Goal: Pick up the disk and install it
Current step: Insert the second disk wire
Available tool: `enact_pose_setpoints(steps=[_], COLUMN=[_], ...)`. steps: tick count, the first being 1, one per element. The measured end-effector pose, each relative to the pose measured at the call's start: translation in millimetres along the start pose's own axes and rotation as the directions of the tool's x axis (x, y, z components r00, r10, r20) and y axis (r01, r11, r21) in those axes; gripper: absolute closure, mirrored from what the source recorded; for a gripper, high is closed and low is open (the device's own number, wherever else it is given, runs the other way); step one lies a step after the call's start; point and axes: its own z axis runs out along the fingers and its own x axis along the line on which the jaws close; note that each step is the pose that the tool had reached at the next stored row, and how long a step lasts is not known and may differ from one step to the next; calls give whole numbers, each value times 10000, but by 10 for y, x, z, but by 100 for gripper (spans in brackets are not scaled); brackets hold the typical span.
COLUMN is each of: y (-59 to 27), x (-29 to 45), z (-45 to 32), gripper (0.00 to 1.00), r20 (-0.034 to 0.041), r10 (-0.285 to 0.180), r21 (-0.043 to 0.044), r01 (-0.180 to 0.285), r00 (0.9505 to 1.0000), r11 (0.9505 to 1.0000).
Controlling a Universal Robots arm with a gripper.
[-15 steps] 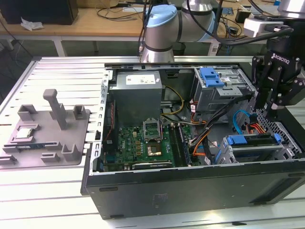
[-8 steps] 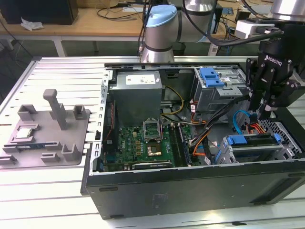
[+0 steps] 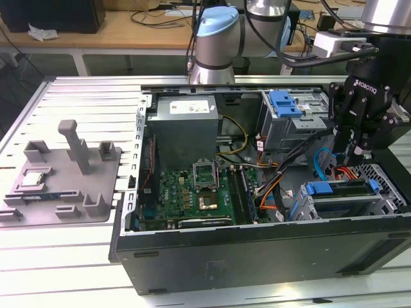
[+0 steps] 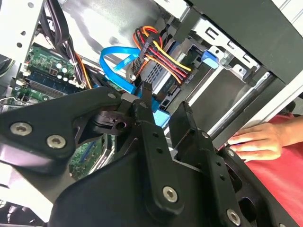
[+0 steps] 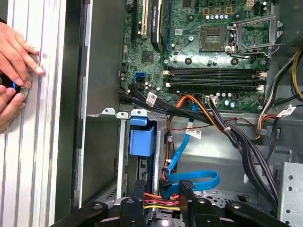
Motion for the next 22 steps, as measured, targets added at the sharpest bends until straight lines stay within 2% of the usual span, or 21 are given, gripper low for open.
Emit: enact_pose_setpoints(steps=[9, 10, 11, 18, 19, 20, 21, 22], y=[0, 1, 1, 1, 1, 2, 4, 4], x=[-3, -3, -3, -2, 1, 18, 39, 48], z=[13, 14, 14, 15, 16, 20, 25, 27], gripper=[58, 59, 67, 67, 67, 67, 67, 67], r20=[1, 0, 0, 37, 83, 258, 395, 441], r10=[2, 2, 2, 2, 3, 3, 2, 2], r21=[6, 5, 5, 8, 12, 25, 35, 39], r01=[-2, -2, -2, -2, -3, -3, -4, -4], r00=[10000, 10000, 10000, 10000, 10000, 9997, 9992, 9990], r11=[10000, 10000, 10000, 10000, 10000, 10000, 10000, 10000])
